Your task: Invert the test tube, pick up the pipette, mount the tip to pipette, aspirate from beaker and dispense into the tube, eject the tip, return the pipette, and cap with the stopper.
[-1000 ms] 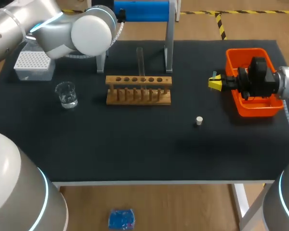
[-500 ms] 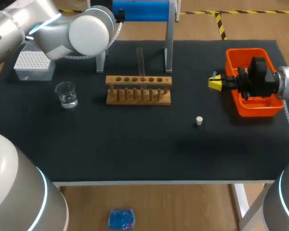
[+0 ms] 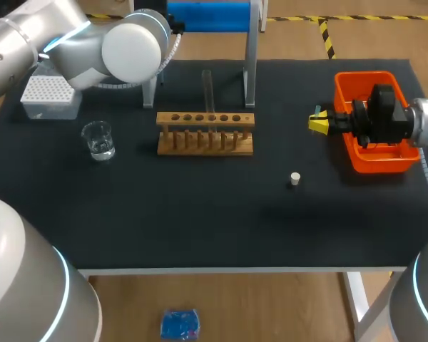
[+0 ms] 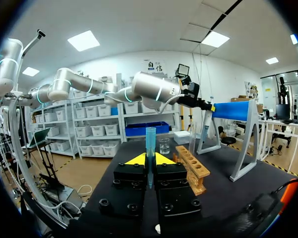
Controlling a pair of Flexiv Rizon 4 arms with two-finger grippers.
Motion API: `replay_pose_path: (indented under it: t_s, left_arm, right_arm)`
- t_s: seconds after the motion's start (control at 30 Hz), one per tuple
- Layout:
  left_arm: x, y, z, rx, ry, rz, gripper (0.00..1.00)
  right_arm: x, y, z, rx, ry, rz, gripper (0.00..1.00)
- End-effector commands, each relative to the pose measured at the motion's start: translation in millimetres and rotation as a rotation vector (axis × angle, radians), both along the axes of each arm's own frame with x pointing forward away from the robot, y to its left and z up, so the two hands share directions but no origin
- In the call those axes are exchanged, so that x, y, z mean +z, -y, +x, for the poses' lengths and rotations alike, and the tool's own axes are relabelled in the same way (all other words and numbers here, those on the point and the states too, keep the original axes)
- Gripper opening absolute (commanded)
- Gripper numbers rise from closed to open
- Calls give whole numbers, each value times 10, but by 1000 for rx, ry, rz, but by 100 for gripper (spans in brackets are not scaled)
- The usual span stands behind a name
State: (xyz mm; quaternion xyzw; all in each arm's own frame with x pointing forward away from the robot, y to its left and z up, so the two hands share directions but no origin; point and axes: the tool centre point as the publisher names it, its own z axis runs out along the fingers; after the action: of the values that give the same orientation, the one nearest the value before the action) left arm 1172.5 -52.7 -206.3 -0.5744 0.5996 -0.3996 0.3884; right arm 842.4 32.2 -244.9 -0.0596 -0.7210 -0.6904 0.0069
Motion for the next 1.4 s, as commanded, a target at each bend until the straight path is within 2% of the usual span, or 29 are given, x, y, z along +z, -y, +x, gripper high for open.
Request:
replay_pose_path:
  t_s: [0.03,0.47,0.57,0.6,0.63,1.0,1.4]
  left_arm:
    - [-8,7,27,0,-7,1,39]
    - [-54,4,44,5,-13,-7,38]
    - [-53,1,51,4,-12,-7,32]
    - [-53,0,52,4,-12,-8,19]
    - [-53,-1,53,4,-12,-8,0]
    - [28,-15,47,4,-1,-5,0]
    - [397,-49,150,6,49,39,0]
  right_arm:
    - [9,5,-12,-1,0,-3,0]
    - [9,5,-12,-1,0,-3,0]
    - [9,5,-12,-1,0,-3,0]
    - [9,5,-12,-1,0,-3,0]
    - [9,5,-12,-1,0,-3,0]
    - [9,5,-12,-1,0,-3,0]
    - [9,5,-12,-1,0,-3,0]
